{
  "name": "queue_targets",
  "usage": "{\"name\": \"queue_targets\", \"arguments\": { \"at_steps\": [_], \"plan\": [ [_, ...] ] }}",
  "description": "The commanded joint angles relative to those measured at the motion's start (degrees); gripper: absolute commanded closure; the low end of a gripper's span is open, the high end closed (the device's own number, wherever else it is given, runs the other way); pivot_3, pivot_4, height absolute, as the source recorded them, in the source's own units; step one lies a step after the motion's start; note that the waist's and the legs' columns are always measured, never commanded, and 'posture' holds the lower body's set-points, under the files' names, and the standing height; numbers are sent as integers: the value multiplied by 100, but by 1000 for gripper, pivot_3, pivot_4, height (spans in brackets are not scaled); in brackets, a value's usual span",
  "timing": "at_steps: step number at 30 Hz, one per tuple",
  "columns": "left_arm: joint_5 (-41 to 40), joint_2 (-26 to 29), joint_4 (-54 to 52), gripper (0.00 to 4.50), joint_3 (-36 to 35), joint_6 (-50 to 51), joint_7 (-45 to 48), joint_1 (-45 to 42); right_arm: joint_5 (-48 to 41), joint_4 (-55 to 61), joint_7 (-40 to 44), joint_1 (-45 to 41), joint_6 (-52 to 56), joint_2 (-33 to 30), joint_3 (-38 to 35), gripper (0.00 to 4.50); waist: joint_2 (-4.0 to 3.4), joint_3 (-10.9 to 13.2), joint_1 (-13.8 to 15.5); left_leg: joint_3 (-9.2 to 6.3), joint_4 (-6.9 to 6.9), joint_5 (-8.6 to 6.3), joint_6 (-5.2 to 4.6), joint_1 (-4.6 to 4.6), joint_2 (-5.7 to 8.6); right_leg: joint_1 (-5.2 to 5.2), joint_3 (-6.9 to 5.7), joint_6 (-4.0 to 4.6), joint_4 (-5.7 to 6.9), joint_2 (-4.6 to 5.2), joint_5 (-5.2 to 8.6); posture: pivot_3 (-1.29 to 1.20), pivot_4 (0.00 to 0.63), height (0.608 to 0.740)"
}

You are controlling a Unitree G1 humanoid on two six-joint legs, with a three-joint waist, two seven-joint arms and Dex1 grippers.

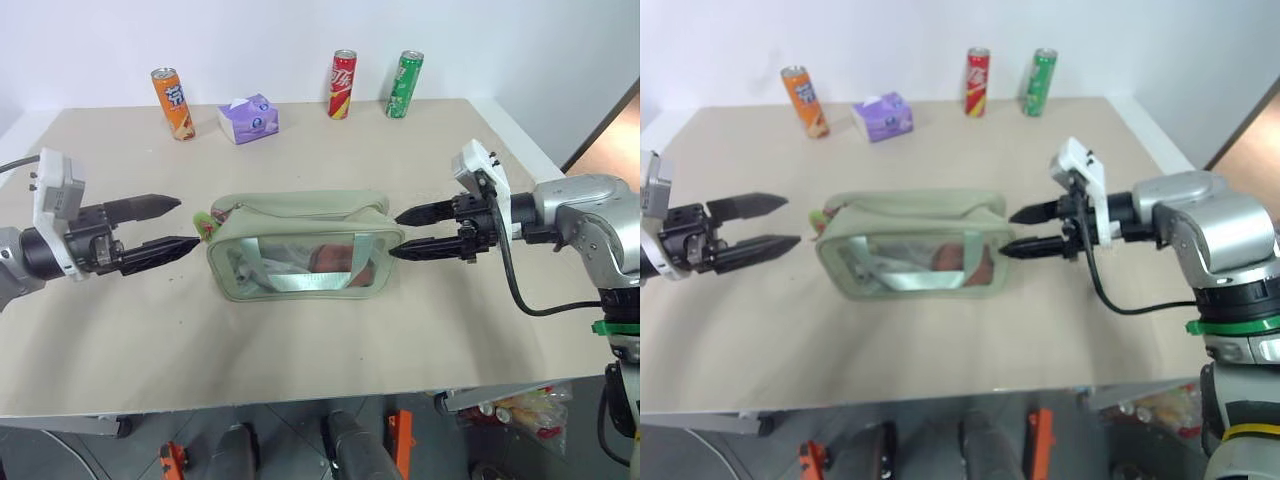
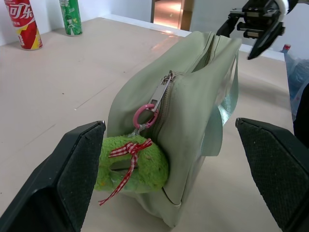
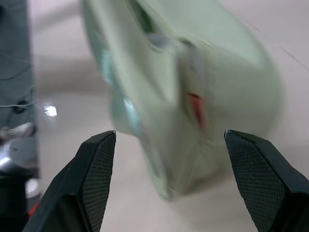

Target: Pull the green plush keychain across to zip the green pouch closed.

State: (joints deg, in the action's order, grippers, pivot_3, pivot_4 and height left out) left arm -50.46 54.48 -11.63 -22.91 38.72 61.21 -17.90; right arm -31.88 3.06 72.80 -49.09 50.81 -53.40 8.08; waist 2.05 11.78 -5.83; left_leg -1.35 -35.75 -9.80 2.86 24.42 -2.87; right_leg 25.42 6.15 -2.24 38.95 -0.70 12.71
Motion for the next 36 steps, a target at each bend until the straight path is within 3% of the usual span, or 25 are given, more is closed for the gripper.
{"name": "queue_targets", "arguments": {
  "at_steps": [1, 2, 6, 13, 19, 29, 36],
  "plan": [
    [-16, -9, -82, 0, -199, -27, -70, 52, -13, 104, -76, -135, 30, 22, -178, 797, 0, 0, 1, 0, 0, 0, 0, 0, 0, 0, 0, 0, 0, 0, 0, 0, 150, 740],
    [-22, -15, -72, 0, -222, -15, -91, 77, -14, 73, -95, -150, 47, 45, -182, 797, 0, 0, 1, 1, 0, 0, 0, 0, 0, 0, 0, 0, 0, 0, 0, 0, 150, 740],
    [-58, -25, 8, 0, -331, 6, -151, 210, -75, 88, -24, -136, 45, 40, -245, 1854, 0, 0, 1, 2, -1, 0, 0, -1, 0, 0, 2, -1, 0, 0, 0, 0, 150, 740],
    [-74, -125, 193, 0, -522, 66, -307, 406, -97, 150, 72, -42, -30, 52, -225, 4413, 0, 0, 2, 2, 0, 0, 0, -1, 0, 0, 2, 0, 0, 0, 0, 0, 150, 740],
    [-188, -254, 616, 0, -820, 210, -492, 526, -72, 134, 129, -18, -90, 79, -173, 4462, 0, 0, 3, 2, -1, 0, 0, -1, 0, 0, 1, 0, 0, 1, 0, 0, 150, 740],
    [253, -256, 1073, 0, -691, 246, -450, 1263, 202, 80, 218, 42, -519, 161, -33, 4462, 1, -1, -2, 3, 1, 0, 0, -5, -2, 0, 0, 2, 0, 0, 1, 0, 150, 740],
    [80, -449, 849, 0, -618, 391, -487, 1038, 295, 72, 152, 67, -571, 351, -3, 4462, 6, -4, -9, 9, 1, 0, 0, -10, -5, 0, 2, 4, 0, 0, -1, 0, 150, 740]
  ]
}}
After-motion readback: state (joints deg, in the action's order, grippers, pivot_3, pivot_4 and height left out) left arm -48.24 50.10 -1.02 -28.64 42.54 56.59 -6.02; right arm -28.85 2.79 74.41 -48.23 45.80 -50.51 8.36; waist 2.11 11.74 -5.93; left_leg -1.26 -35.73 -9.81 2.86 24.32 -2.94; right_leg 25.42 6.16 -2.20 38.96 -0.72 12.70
